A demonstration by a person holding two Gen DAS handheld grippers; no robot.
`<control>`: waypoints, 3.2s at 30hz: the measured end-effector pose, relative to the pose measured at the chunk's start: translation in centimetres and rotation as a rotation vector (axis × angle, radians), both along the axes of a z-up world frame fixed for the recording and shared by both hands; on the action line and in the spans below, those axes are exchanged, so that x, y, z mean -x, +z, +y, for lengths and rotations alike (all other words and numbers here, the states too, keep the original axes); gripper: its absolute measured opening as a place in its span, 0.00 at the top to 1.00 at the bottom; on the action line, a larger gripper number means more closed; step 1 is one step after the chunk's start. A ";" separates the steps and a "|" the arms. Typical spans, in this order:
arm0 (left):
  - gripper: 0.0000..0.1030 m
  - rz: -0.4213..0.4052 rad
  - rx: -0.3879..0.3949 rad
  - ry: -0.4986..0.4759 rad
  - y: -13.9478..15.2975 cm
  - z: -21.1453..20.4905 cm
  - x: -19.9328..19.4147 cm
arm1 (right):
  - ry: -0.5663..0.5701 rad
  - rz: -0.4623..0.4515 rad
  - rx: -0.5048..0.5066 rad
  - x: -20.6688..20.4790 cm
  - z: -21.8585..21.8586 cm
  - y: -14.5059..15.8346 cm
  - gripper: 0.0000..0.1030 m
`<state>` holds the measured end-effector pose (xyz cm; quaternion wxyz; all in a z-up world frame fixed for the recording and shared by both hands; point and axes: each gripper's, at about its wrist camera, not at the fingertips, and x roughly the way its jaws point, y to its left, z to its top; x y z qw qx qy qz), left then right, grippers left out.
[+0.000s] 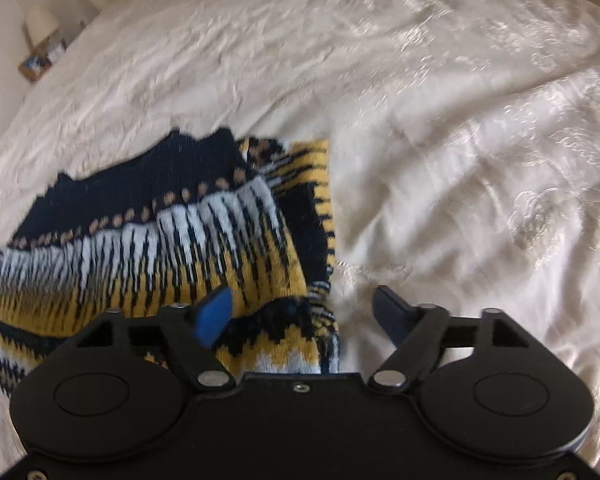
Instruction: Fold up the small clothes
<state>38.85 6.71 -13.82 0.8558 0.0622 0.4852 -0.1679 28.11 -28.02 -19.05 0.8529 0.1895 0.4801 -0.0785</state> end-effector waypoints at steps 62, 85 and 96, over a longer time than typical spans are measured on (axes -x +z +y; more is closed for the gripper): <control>0.11 0.217 -0.185 0.115 -8.4 -16.0 -3.5 | 0.294 0.047 -0.388 -3.5 -5.2 -3.4 0.00; 0.09 0.224 -0.194 0.117 -9.0 -15.8 -4.2 | 0.275 -0.023 -0.659 -6.0 -6.0 -6.2 0.37; 0.28 0.058 -0.275 0.106 -7.6 -19.5 -5.2 | 0.286 -0.004 -0.614 -5.6 -5.4 -4.5 0.63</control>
